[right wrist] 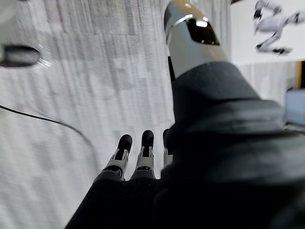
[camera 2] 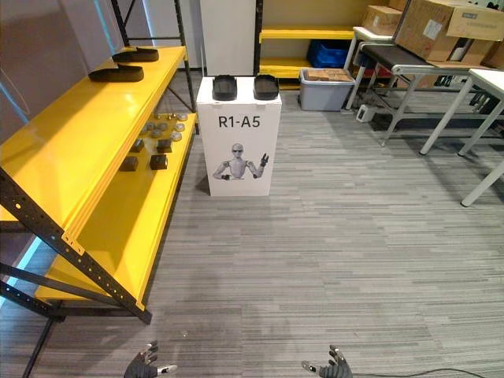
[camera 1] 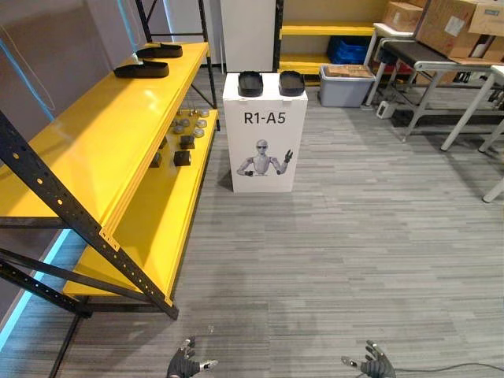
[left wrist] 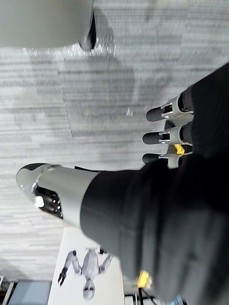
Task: Walk over and take plastic housings, then place them on the shelf
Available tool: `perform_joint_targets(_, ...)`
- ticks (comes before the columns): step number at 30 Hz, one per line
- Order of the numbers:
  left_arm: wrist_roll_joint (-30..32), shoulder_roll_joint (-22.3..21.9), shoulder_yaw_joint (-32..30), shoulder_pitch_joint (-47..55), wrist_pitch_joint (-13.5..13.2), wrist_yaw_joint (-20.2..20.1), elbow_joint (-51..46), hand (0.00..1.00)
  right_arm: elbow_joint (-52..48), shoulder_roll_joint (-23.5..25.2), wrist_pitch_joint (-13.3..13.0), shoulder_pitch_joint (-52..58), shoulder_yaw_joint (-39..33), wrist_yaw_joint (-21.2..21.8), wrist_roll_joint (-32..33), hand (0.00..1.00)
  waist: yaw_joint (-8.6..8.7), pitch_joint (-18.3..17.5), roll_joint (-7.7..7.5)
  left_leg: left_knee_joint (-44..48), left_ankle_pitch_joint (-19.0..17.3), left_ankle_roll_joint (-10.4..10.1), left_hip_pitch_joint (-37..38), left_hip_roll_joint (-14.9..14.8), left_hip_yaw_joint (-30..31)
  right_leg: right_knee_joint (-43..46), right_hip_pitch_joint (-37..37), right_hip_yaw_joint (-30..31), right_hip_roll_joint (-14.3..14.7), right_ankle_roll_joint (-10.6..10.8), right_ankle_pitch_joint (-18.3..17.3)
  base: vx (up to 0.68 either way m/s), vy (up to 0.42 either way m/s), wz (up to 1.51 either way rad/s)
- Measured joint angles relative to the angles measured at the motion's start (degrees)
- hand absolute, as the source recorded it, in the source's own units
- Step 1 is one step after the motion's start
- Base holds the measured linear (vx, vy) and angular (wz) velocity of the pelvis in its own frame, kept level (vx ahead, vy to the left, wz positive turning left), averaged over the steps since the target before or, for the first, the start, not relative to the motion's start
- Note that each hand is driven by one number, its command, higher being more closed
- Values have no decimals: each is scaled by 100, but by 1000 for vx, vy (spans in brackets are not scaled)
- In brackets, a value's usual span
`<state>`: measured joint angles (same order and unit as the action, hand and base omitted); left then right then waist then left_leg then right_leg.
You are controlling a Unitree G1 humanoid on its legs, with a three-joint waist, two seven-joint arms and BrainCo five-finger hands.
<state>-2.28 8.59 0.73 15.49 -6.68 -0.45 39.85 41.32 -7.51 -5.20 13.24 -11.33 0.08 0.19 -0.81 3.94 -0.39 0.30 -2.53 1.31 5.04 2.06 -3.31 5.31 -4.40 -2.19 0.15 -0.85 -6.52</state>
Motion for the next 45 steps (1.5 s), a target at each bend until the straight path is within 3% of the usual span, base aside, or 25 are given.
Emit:
perform_joint_targets(8,146,-11,-44,135,-95,-152,-522,0,-271,-202,-58,9,7,250,-272,0,20,85,15,-9,-95,-149,114,-2,-3,-70,-172,-12,-12,99,-60,4,-1,0)
perform_joint_targets(18,129,-118,-157,162,-96,-111,-652,0,-445,-208,-56,-27,2,239,-121,0,61,101,36,53,-148,-165,-12,0,-30,-59,-70,-31,-30,126,-79,0,0,0)
perform_joint_targets(23,85,-175,-161,100,-96,-62,-790,0,-444,-202,-55,-204,-26,140,-75,0,44,141,105,613,-536,-43,-388,-25,-157,96,121,-18,-42,161,-169,-16,18,-6)
perform_joint_targets(24,22,-198,-161,62,-95,-15,-797,0,-439,-188,-55,-266,-98,115,-48,0,47,159,129,860,-690,28,-542,-25,-221,370,294,-22,-77,208,-341,4,52,-3)
perform_joint_targets(25,8,-206,-163,9,-93,23,-798,0,-396,-173,-51,-325,-157,85,-23,0,39,199,121,1134,-880,70,-661,-23,-337,840,492,-39,-155,359,-644,19,51,8)
perform_joint_targets(27,-18,-215,-162,-23,-87,43,-801,0,-318,-178,-44,-379,-172,51,-4,0,39,265,82,1376,-1111,185,-686,-3,-431,1643,792,-186,-303,636,-923,52,59,3)
perform_joint_targets(31,-99,-88,-152,-50,-62,177,-918,0,-212,-7,-8,-416,33,-4,8,0,20,433,-30,1625,-1528,447,-296,100,-205,4634,1960,-724,-802,590,-882,180,75,21)
perform_joint_targets(33,-104,-91,-141,-137,-27,274,-919,0,-213,-8,12,-434,71,-13,42,0,51,465,-10,1586,-1710,445,-36,26,9,4788,2421,-1000,-927,617,-934,369,21,42)
perform_joint_targets(35,-176,-62,-141,-280,-28,286,-920,0,-213,-14,12,-537,74,-23,78,0,138,570,3,1404,-1761,348,292,-94,193,4328,2816,-1141,-925,631,-940,407,-29,49)
perform_joint_targets(36,-225,-53,-143,-366,-26,292,-904,0,-211,-38,12,-595,83,-42,91,0,199,605,38,1249,-1782,296,465,-192,280,3970,3018,-1187,-859,584,-909,531,-88,58)
perform_joint_targets(37,-289,-77,-144,-494,-28,316,-895,0,-205,-113,12,-672,111,-68,110,0,271,684,160,1041,-1813,194,743,-429,333,3275,3189,-1287,-707,405,-756,583,-137,46)
perform_joint_targets(38,-318,-85,-144,-559,-30,334,-892,0,-208,-131,12,-688,122,-81,112,0,292,697,169,984,-1819,94,841,-494,350,2880,3278,-1270,-590,306,-614,607,-161,43)
perform_joint_targets(39,-321,-29,-148,-663,-39,367,-894,0,-219,-137,11,-676,129,-112,116,0,288,674,105,999,-1891,-164,993,-565,350,2139,3360,-1253,-475,142,-63,674,-237,43)
perform_joint_targets(40,-318,-5,-152,-674,-38,385,-871,0,-215,-161,15,-638,128,-120,114,0,339,624,51,1112,-1985,-333,1116,-647,376,2152,3336,-1209,-459,-214,773,743,-296,33)
perform_joint_targets(41,-314,-102,-141,-763,-38,382,-797,0,-188,-248,37,-677,129,-131,113,0,339,613,285,1503,-1918,-537,1026,-890,282,2537,3388,-1346,-296,-425,468,918,-368,16)
perform_joint_targets(42,-313,-118,-142,-811,-40,375,-788,0,-220,-236,34,-717,137,-130,112,0,332,619,282,1884,-1740,-755,854,-929,227,2585,3360,-1349,-273,-454,268,769,-296,0)
perform_joint_targets(44,-315,-286,-150,-882,-23,358,-757,0,-221,-230,34,-811,153,-131,118,0,315,722,386,4225,-394,-608,-109,-1221,182,1951,2490,-1375,26,-562,51,721,-267,0)
perform_joint_targets(45,-315,-312,-150,-855,-27,345,-771,0,-218,-218,34,-804,196,-135,119,0,306,755,390,4882,-435,-595,-305,-1347,116,1654,2097,-1371,141,-565,53,808,-296,-7)
